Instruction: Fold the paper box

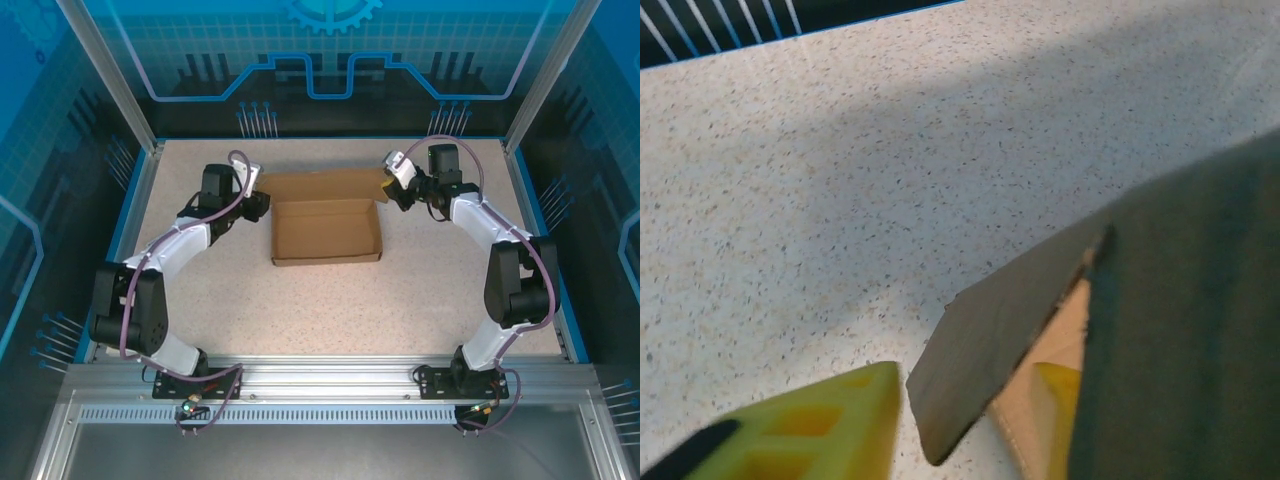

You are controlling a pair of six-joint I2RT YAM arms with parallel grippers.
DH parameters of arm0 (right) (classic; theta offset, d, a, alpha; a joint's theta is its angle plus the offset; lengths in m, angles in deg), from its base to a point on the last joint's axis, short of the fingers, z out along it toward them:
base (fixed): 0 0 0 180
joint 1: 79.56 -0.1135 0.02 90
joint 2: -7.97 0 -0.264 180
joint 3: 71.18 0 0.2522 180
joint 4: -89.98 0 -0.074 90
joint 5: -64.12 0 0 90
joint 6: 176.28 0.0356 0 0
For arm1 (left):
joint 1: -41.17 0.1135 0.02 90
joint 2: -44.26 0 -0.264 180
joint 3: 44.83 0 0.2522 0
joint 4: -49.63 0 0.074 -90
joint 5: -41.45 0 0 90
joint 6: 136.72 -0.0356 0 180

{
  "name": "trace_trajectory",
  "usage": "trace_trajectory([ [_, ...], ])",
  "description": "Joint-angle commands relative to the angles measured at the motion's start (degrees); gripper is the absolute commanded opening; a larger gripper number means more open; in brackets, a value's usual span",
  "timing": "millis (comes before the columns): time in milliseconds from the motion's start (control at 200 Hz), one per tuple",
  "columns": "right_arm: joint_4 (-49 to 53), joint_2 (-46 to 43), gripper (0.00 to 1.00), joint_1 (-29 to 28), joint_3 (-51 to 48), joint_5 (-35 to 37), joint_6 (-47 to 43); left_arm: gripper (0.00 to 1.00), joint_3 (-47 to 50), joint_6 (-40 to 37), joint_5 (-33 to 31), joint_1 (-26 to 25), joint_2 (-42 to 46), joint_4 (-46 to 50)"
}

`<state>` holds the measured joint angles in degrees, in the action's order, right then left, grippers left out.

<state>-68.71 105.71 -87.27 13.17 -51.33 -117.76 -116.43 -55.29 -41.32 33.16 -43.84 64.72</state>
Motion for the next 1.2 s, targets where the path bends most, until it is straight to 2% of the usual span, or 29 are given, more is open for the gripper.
trace_trajectory([
  [0,0.95,-0.88,0.08,-0.24,1.98,0.09,2.0,0.29,-2.53,1.3,3.22,0.5,-0.87,-1.55],
  [165,3.47,-0.29,0.08,-1.59,4.03,3.15,6.47,0.21,-2.54,4.81,4.41,0.38,-0.64,-3.17],
  [270,5.03,-0.04,0.08,-3.55,5.49,8.76,12.95,0.15,-1.94,8.25,3.9,-0.1,-0.06,-4.74],
  [475,6.29,0.4,0.08,-8.65,6.28,21.33,26.7,0.11,-0.43,15.83,-3.12,-2.43,2.01,-7.61],
  [680,10.51,2.94,0.08,-10.48,10.67,28.06,39.16,0.06,-0.1,21.13,-8.18,-4.88,2.28,-7.81],
  [931,15.89,6.17,0.09,-12.87,16.94,35.4,47.86,0.03,1.35,25.1,-11.23,-6.7,1.8,-9.82],
  [1196,12.92,6.48,0.09,-13.92,15.82,38.28,52.2,0.01,3.58,28.71,-14.63,-8.64,1.61,-13.18],
])
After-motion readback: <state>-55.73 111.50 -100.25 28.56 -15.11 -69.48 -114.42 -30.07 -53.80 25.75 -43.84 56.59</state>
